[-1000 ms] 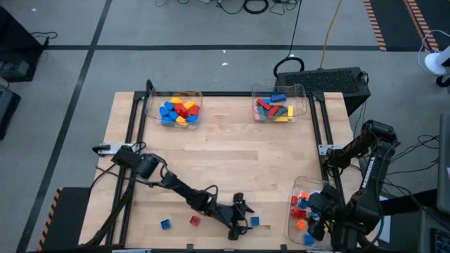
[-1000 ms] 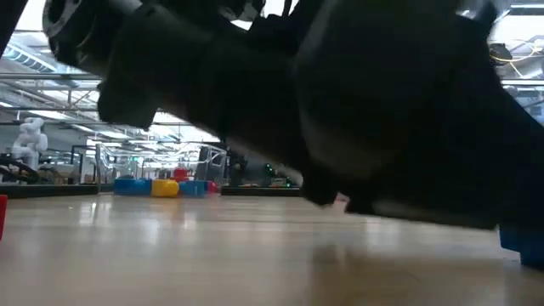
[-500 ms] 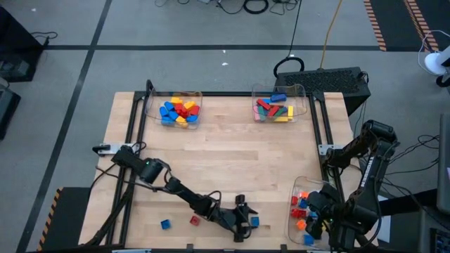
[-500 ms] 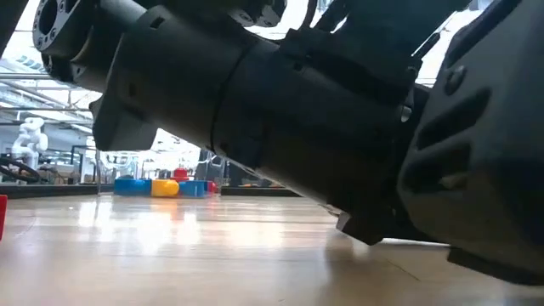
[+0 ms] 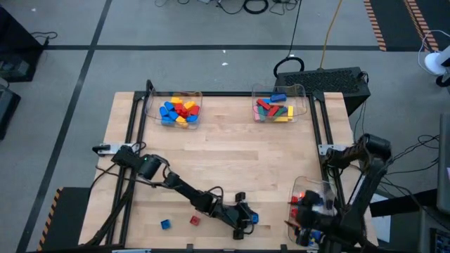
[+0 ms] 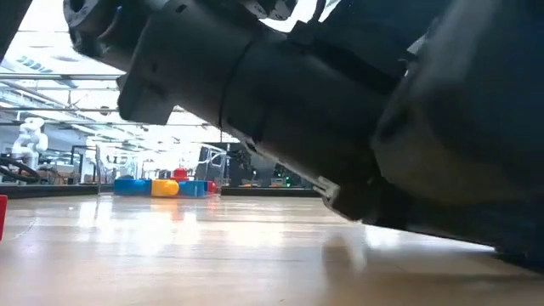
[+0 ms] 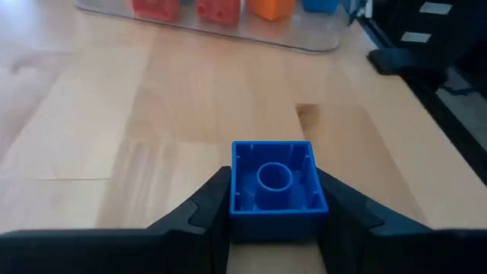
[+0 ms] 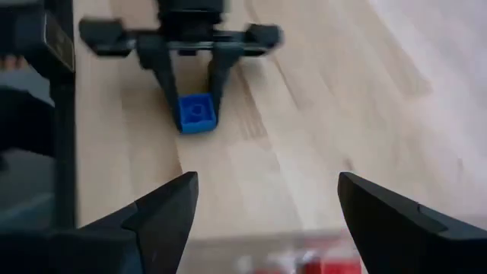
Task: Sort blocks by size
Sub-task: Put the 4 stud blue game piece into the bottom transparent bin, then put the 4 stud red game piece into the bottom transparent bin
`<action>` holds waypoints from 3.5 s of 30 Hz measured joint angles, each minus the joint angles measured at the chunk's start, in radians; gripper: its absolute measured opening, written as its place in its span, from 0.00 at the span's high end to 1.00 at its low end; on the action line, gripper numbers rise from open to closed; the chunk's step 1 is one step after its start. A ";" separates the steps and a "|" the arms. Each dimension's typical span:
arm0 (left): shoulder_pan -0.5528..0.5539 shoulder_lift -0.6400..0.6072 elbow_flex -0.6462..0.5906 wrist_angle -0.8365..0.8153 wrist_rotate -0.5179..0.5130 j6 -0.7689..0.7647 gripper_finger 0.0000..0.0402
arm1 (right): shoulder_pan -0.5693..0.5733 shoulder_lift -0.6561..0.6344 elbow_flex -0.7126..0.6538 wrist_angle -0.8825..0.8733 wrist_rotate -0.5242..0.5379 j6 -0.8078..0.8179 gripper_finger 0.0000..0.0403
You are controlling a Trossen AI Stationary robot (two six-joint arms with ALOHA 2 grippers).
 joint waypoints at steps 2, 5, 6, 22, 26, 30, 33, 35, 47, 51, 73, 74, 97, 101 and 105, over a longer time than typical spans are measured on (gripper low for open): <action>0.015 -0.029 -0.002 -0.035 0.035 -0.014 0.65 | -0.016 0.041 0.000 0.041 0.037 -0.121 0.26; 0.038 -0.090 0.000 -0.054 0.098 -0.048 0.65 | -0.053 0.087 0.000 0.091 0.052 -0.339 0.26; 0.046 -0.107 0.000 -0.059 0.124 -0.053 0.65 | -0.069 0.097 0.000 0.115 0.039 -0.425 0.26; 0.129 -0.195 -0.001 -0.045 0.324 -0.105 0.65 | -0.155 0.124 0.000 0.243 0.168 -0.967 0.26; 0.138 -0.194 -0.001 -0.024 0.336 -0.109 0.65 | -0.162 0.124 0.000 0.242 0.195 -1.038 0.26; 0.144 -0.195 -0.001 0.038 0.361 -0.130 0.65 | -0.171 0.124 0.000 0.265 0.195 -1.071 0.26; 0.156 -0.195 -0.001 0.042 0.379 -0.140 0.65 | -0.171 0.124 0.000 0.300 0.210 -1.114 0.26; 0.162 -0.195 -0.001 0.042 0.381 -0.147 0.65 | -0.171 0.124 0.000 0.313 0.230 -1.134 0.26; 0.166 -0.195 -0.001 0.052 0.390 -0.166 0.65 | -0.171 0.124 0.000 0.319 0.251 -1.155 0.55; 0.166 -0.195 -0.001 0.047 0.388 -0.214 0.65 | -0.171 0.123 0.000 0.321 0.254 -1.155 0.77; 0.138 -0.395 0.000 -0.507 0.305 0.015 0.31 | -0.094 0.060 0.300 -0.334 -0.159 -0.389 0.83; 0.120 -0.409 0.000 -0.560 0.237 0.032 0.31 | -0.081 0.055 0.301 -0.360 -0.217 -0.337 0.83; -0.196 -0.454 0.000 -1.296 -0.115 -0.347 0.31 | 0.004 0.063 0.061 -0.131 -0.565 0.182 0.58; -0.223 -0.453 0.000 -1.294 -0.115 -0.340 0.31 | -0.020 0.062 0.061 -0.149 -0.566 0.183 0.49; -0.249 -0.445 -0.031 -1.294 -0.089 -0.307 0.31 | -0.036 0.062 0.061 -0.128 -0.564 0.167 0.46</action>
